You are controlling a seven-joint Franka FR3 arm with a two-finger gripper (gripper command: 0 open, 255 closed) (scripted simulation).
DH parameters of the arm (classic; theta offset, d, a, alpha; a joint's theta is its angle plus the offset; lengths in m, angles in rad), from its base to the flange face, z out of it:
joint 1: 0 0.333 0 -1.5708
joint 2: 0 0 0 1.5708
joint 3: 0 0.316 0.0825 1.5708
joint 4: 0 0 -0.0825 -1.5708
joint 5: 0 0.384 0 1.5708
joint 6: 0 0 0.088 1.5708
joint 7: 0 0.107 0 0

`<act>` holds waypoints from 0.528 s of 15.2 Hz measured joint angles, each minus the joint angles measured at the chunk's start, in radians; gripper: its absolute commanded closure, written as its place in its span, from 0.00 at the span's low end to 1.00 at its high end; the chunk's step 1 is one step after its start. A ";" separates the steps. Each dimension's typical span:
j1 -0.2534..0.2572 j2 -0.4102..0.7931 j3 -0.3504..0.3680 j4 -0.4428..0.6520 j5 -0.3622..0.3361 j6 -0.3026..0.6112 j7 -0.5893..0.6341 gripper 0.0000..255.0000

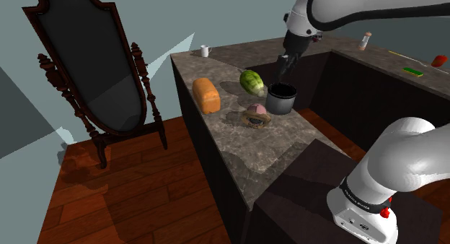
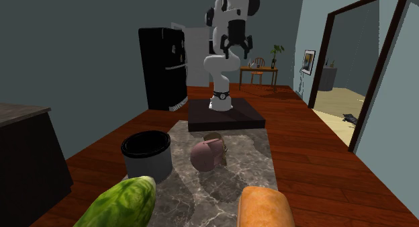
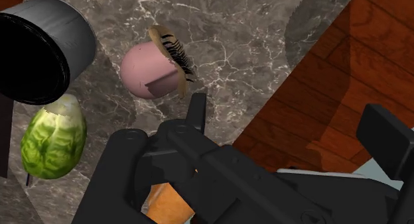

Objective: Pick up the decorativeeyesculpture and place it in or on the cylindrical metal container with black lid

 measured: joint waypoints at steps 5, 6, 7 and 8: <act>-0.008 0.136 0.000 -0.031 -0.057 0.147 -0.049 0.00; -0.009 0.163 0.002 -0.036 -0.069 0.175 -0.056 0.00; -0.012 0.197 0.002 -0.033 -0.082 0.202 -0.063 0.00; -0.016 0.222 0.001 -0.037 -0.096 0.229 -0.072 0.00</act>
